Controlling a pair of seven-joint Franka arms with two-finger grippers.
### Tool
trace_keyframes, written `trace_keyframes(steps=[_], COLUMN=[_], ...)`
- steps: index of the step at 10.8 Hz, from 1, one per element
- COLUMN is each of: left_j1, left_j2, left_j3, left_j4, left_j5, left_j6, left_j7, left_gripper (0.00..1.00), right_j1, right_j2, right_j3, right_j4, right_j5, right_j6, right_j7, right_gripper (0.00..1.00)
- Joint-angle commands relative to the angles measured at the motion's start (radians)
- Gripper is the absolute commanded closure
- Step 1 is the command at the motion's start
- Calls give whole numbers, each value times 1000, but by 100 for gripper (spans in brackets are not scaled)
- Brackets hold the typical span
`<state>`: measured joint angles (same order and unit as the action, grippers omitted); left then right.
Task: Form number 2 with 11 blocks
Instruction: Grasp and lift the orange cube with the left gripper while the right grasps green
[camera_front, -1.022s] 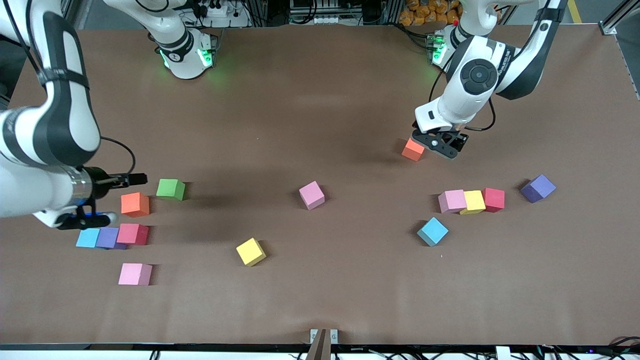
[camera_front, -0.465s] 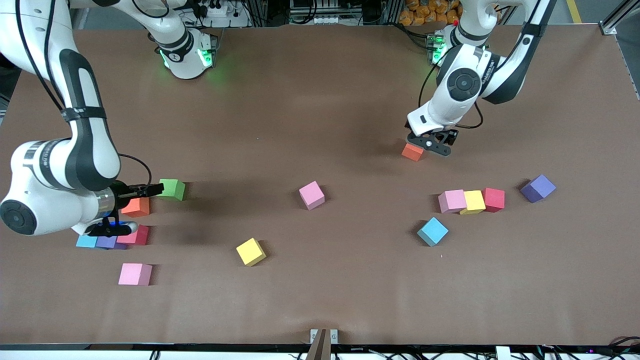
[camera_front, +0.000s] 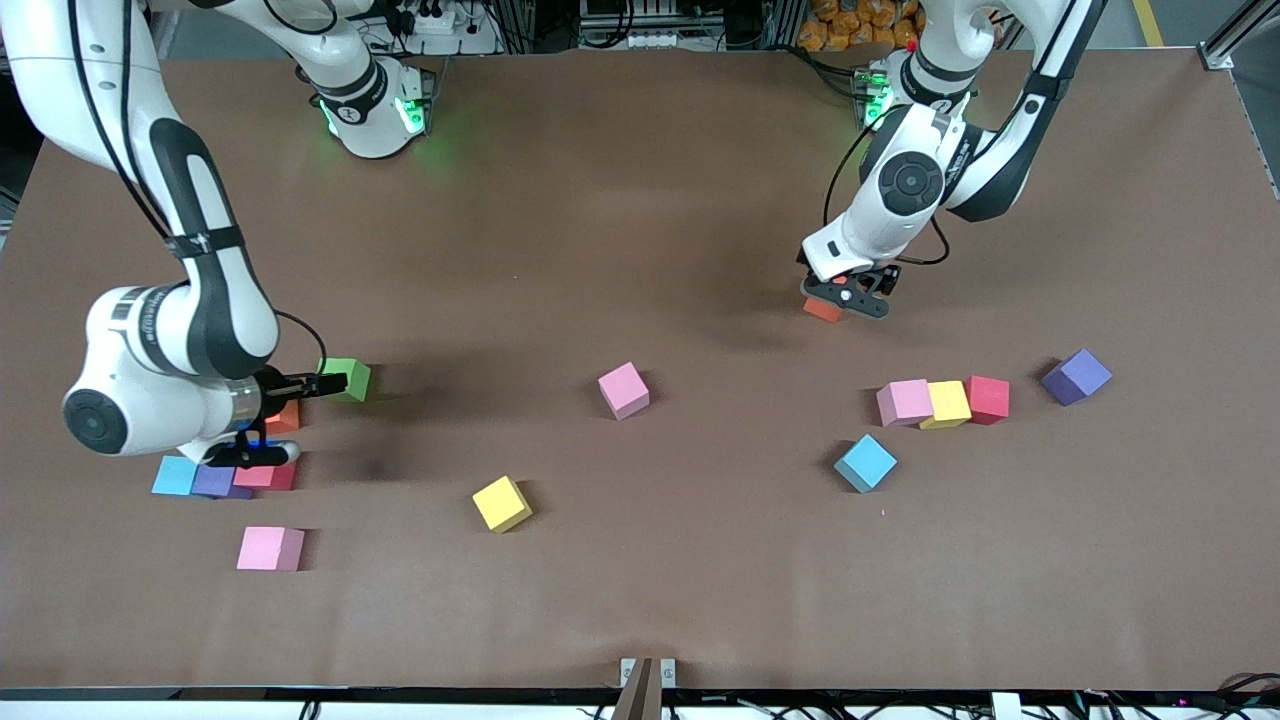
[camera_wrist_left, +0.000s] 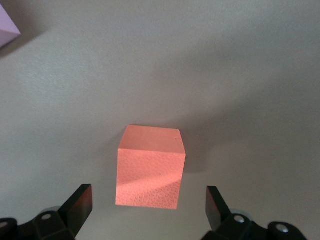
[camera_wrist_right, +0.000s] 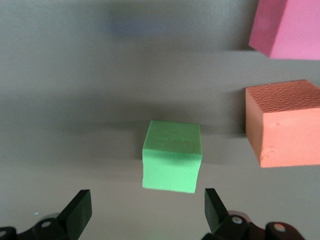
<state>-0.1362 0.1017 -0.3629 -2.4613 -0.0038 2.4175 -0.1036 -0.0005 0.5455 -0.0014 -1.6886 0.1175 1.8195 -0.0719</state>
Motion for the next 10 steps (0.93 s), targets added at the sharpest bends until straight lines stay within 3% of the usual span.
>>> trace_keyframes(steps=[1, 10], left_j1=[-8, -13], left_j2=[12, 90], left_j3=[-1, 2], left_j4=[-37, -42], left_j5=[-8, 33], left_j6=[64, 163], left_j7=[-19, -18], left_gripper=[0, 0], right_j1=[-12, -27], right_j2=[-44, -18], right_j3=[1, 1], right_j4=[-114, -212], right_j5=[2, 11], right_j6=[98, 205], right_j7=[-45, -43], right_gripper=[0, 0])
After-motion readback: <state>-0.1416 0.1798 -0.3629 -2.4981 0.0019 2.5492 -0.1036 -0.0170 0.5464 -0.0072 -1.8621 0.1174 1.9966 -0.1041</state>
